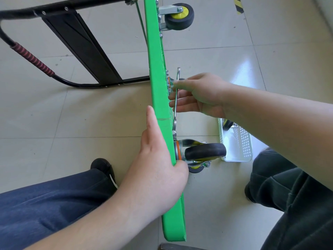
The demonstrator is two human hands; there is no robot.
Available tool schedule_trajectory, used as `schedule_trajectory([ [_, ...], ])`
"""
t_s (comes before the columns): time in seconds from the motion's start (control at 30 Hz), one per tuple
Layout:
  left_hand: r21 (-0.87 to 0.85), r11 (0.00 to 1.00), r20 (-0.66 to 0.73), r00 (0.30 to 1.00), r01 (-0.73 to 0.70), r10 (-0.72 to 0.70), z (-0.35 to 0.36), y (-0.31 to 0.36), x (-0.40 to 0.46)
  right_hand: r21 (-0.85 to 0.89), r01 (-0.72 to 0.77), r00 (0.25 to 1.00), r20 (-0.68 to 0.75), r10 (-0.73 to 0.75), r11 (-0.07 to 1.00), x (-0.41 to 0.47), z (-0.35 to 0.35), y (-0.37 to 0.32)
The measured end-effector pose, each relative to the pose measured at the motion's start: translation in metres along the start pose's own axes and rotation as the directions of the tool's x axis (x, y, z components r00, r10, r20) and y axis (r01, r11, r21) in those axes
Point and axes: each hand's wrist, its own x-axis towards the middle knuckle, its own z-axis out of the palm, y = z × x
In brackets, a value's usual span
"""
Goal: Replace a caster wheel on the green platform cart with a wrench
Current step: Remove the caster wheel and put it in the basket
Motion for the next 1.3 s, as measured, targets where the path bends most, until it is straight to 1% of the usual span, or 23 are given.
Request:
schedule_trajectory([
  [0.4,0.001,1.000,-0.012,1.000,-0.008,0.008,0.000,-0.001,0.001,-0.090,0.084,0.995,0.058,-0.079,0.992,-0.003,-0.003,-0.006],
  [0.6,-0.001,1.000,-0.005,1.000,-0.002,0.002,0.000,0.000,0.000,-0.086,0.089,0.994,0.063,-0.084,0.992,-0.006,-0.004,-0.006],
  [0.77,0.010,1.000,-0.009,1.000,-0.002,0.002,0.000,0.000,0.001,-0.066,0.108,0.994,0.044,-0.105,0.992,-0.006,-0.005,-0.003],
  [1.0,0.007,1.000,-0.015,1.000,-0.006,0.007,0.001,0.000,0.000,-0.116,0.148,0.989,0.006,-0.148,0.982,-0.010,-0.001,-0.002],
  [1.3,-0.016,1.000,-0.013,1.000,-0.008,0.007,0.000,-0.001,0.000,-0.190,0.257,0.964,-0.014,-0.264,0.948,-0.024,0.009,-0.002],
])
